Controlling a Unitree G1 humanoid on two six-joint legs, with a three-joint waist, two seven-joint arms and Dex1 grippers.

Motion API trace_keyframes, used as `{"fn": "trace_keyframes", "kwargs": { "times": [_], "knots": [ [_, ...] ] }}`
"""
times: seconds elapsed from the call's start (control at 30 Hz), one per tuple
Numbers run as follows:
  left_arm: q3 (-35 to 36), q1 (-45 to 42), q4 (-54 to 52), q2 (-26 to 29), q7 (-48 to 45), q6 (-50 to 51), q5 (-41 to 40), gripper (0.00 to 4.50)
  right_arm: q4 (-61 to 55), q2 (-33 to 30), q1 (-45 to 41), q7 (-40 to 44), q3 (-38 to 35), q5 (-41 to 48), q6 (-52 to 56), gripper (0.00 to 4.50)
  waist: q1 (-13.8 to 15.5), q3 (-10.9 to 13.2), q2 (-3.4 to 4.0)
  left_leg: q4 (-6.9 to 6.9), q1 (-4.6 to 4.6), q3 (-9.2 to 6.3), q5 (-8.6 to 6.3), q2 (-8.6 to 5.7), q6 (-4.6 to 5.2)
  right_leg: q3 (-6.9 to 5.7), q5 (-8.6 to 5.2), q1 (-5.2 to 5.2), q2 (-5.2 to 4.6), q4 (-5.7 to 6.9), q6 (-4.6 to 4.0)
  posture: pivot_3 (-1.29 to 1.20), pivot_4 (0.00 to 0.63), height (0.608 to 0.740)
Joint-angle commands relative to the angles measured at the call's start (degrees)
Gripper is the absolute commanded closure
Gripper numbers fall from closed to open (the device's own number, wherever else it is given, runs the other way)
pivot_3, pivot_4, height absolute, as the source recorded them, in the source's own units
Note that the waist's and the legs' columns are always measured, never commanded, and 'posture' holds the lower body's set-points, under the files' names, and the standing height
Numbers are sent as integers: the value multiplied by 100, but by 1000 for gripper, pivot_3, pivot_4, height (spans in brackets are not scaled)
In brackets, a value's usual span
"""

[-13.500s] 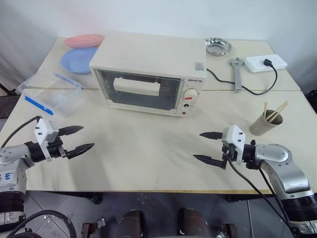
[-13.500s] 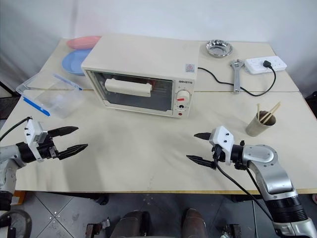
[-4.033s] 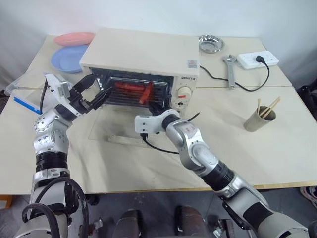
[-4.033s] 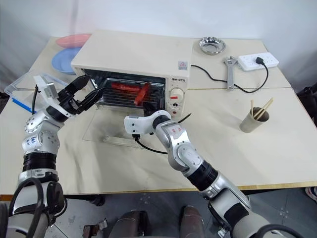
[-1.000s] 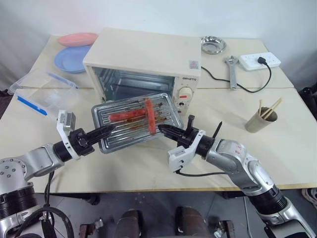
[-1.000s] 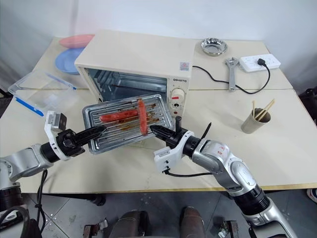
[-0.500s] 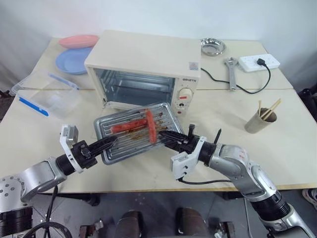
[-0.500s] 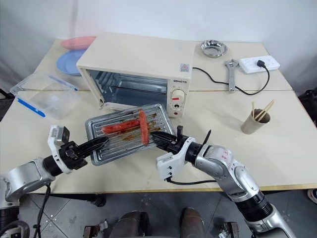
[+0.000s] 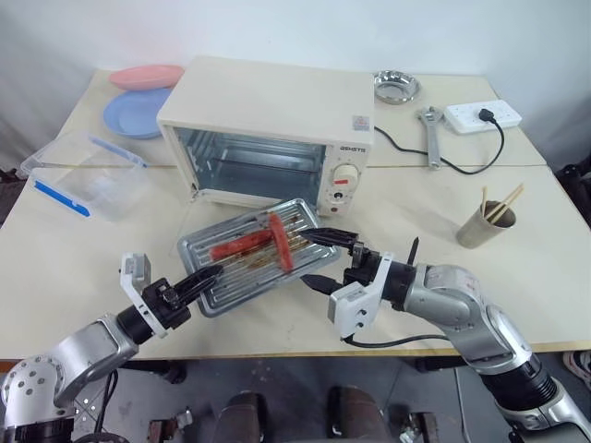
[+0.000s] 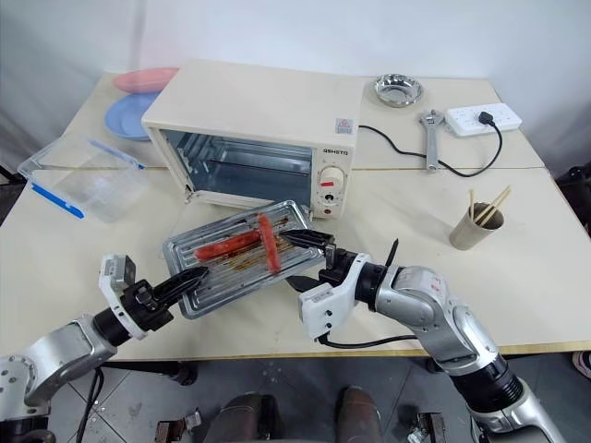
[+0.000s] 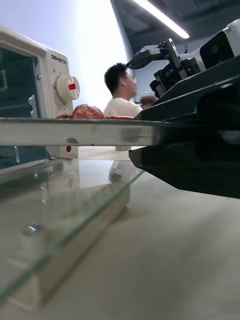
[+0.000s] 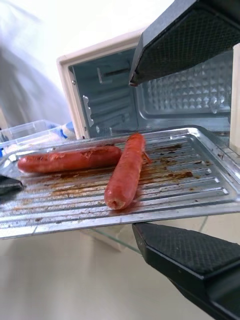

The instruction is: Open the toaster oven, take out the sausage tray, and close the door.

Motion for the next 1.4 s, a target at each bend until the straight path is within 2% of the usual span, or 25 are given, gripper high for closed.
{"fn": "trace_keyframes", "kwargs": {
  "times": [0.03, 0.17, 0.27, 0.37, 0.73, 0.93, 1.07, 1.4],
  "knots": [
    [425, 247, -440, -167, -66, -246, -34, 4500, -158, -224, -1, 639, -271, 1147, 474, 18, -6, 0, 0, 0, 0, 1, -1, 0, 2, 1, 0, 3, 0, -4, 0, 0, 150, 740],
    [676, 517, -690, -374, -48, -457, -34, 4500, -56, -509, 165, 1377, -375, 2281, 836, 18, 9, 0, 1, 0, 0, 0, -4, 1, 7, -4, 0, 8, 0, -13, 0, 0, 150, 740],
    [863, 890, -1004, -616, -24, -671, -34, 4500, 51, -771, 373, 1965, -576, 3243, 1489, 18, 19, 0, 0, 0, -1, 0, -9, 1, 15, -3, 0, 16, 0, -31, 0, 0, 150, 740],
    [1015, 1218, -1318, -892, -15, -930, -34, 4500, 411, -825, 424, 2290, -704, 3627, 1466, 588, 16, 0, 0, 1, -2, 5, -16, 0, 22, -1, 2, 22, -1, -46, 3, 0, 150, 740],
    [1475, 2771, -2357, -1787, -221, -1971, -34, 4500, 2677, -219, -267, 2654, -403, 3084, 376, 4373, 2, 2, 3, 9, -1, 15, -21, 1, 19, 4, 2, 21, 2, -75, 3, 0, 150, 740],
    [1692, 3223, -2602, -2192, -251, -2549, -34, 4500, 3268, 108, -395, 2613, -256, 2814, -118, 4469, -7, 2, 3, 14, -4, 17, -26, 1, 22, 6, 2, 21, 1, -83, 2, 0, 150, 740],
    [1903, 3573, -2710, -2777, -91, -3108, -34, 4500, 3725, 411, -486, 2548, 29, 2480, -395, 4469, -30, 1, 3, 14, -2, 31, -35, 10, 24, 15, 5, 21, 8, -96, -2, 0, 150, 740],
    [2088, 3406, -2612, -3400, 365, -3801, -34, 4500, 4431, 958, -914, 2375, 104, 2344, -713, 4469, -29, 1, 3, 32, -3, 34, -45, 57, 7, 19, 18, 27, 58, -115, -26, 0, 150, 740]
  ]
}}
